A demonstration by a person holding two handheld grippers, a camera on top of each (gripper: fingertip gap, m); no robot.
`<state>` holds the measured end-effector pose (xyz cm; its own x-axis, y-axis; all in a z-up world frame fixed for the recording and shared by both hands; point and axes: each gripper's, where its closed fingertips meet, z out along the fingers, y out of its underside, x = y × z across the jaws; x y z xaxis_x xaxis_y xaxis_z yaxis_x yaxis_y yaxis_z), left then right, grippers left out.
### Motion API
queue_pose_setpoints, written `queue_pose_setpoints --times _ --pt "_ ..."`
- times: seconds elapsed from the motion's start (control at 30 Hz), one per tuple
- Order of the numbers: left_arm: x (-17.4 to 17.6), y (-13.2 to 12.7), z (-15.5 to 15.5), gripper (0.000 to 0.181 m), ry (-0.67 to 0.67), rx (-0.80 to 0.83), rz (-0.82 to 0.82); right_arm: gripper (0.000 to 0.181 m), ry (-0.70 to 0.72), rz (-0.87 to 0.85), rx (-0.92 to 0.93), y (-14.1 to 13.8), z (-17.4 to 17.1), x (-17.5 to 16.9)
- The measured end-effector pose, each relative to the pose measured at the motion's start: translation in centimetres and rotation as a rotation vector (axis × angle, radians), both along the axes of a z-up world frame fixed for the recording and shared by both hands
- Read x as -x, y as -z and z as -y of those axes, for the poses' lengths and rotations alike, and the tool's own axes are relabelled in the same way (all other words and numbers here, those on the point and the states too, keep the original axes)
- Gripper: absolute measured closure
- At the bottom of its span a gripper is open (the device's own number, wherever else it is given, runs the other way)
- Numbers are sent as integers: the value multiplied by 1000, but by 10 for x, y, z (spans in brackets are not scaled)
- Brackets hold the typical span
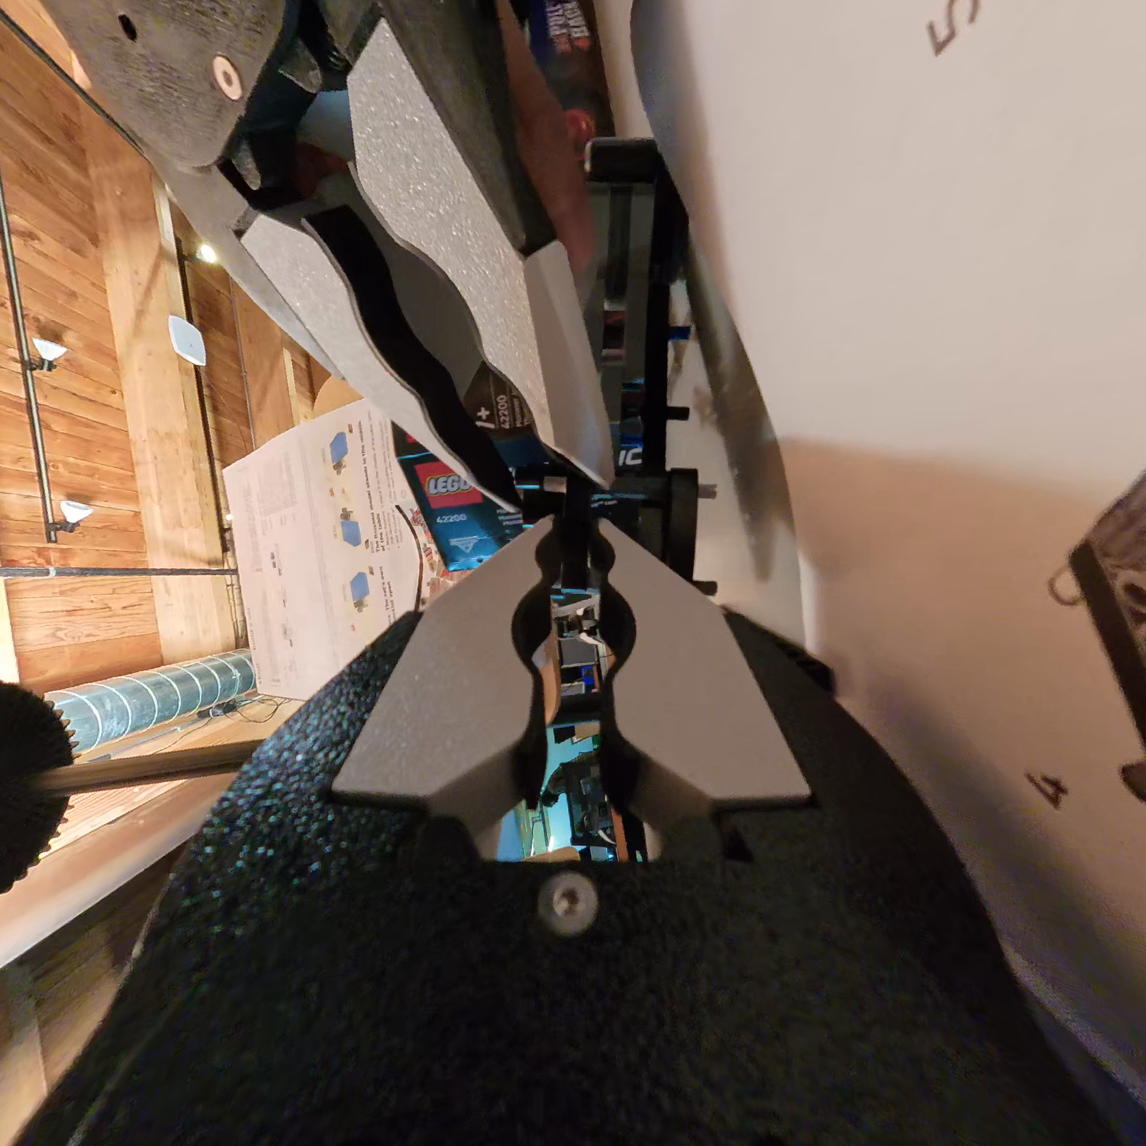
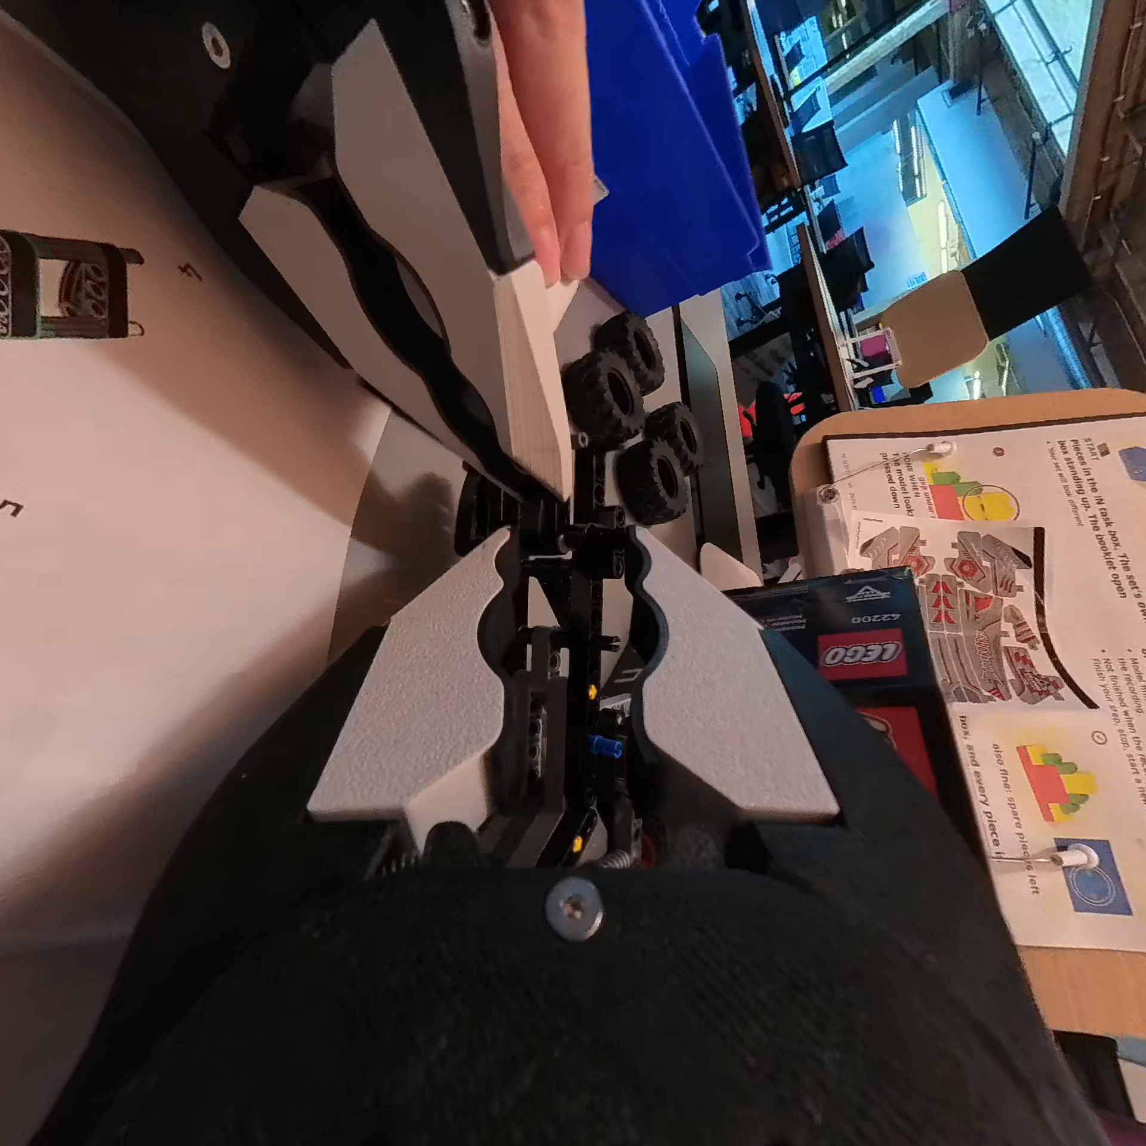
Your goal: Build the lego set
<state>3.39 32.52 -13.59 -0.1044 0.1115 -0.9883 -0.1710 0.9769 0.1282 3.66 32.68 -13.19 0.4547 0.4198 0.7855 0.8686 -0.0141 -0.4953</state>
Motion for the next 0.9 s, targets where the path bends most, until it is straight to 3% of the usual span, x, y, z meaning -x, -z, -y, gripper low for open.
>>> queue_pose_setpoints --times 0.37,0.9 --pt "1 -1 0 176 15 41 9 151 10 83 -48 1 -2 -3" --pt "-1 0 -1 176 6 77 5 150 -3 8 -41 2 -1 1"
